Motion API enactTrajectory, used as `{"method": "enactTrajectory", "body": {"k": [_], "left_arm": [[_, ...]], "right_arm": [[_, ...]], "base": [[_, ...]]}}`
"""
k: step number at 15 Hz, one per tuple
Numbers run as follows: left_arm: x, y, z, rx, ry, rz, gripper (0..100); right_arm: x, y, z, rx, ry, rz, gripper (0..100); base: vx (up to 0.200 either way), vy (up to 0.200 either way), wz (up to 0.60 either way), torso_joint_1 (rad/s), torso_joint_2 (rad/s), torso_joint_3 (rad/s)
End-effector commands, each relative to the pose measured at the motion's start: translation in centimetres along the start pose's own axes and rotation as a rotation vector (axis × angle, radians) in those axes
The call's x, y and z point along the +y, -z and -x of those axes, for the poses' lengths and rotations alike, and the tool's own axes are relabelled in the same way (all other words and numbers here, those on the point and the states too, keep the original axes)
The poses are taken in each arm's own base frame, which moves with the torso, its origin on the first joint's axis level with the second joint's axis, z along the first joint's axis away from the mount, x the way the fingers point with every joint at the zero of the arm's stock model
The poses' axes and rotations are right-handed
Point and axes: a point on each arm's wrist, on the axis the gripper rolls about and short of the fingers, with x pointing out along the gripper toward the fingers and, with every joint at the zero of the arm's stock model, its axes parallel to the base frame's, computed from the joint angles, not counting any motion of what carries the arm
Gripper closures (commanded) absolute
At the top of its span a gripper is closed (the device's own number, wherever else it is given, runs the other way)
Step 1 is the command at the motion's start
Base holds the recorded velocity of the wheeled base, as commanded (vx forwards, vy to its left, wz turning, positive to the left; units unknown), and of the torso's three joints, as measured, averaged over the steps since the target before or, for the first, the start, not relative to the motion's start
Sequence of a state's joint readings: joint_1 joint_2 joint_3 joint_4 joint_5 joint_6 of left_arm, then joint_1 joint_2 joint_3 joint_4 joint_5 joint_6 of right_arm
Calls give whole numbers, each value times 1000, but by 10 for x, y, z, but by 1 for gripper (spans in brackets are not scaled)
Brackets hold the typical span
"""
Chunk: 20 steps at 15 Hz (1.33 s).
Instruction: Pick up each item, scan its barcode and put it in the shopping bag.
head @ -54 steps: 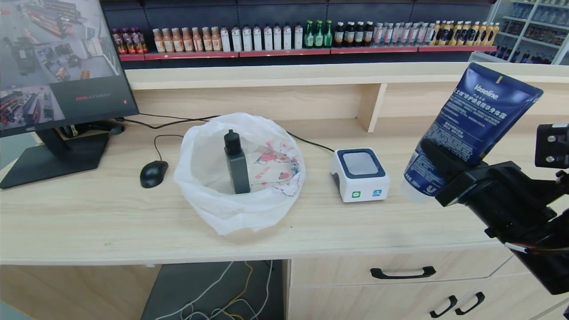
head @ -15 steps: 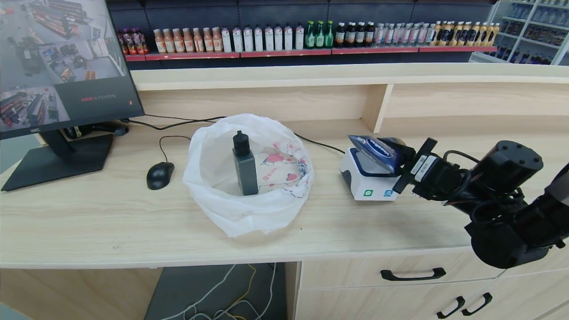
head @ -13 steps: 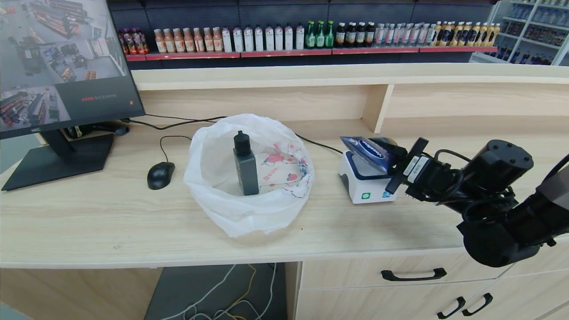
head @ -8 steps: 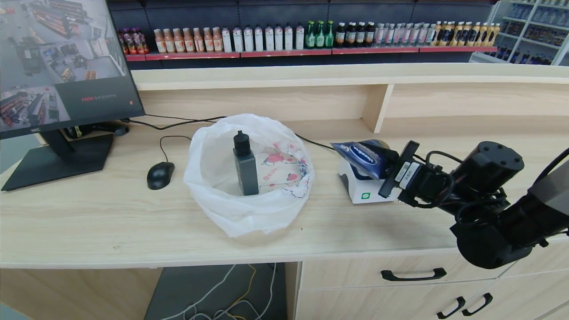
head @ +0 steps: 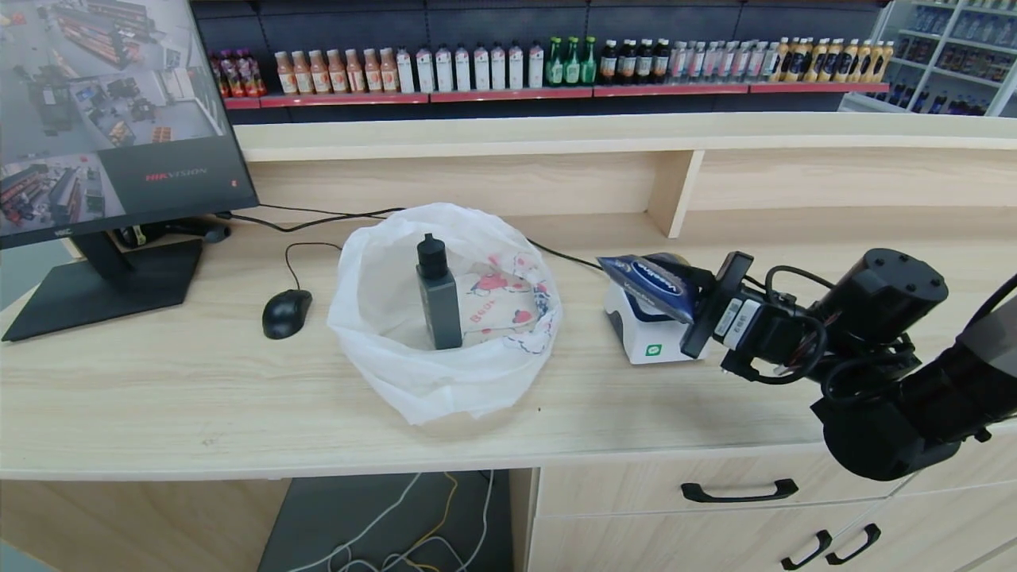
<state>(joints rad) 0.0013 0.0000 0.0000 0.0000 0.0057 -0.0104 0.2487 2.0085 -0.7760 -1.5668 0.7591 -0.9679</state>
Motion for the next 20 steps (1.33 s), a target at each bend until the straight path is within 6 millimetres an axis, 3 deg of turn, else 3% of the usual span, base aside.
{"method": "enactTrajectory", "body": {"k": [1, 20], "left_arm": [[0, 0, 0, 0, -1, 0, 0], [0, 0, 0, 0, -1, 0, 0]], "right_arm": [[-6, -5, 1, -10, 12, 17, 100], [-5, -8, 6, -5, 4, 10, 100]], "base": [[0, 0, 0, 0, 0, 0], [0, 0, 0, 0, 0, 0]]}}
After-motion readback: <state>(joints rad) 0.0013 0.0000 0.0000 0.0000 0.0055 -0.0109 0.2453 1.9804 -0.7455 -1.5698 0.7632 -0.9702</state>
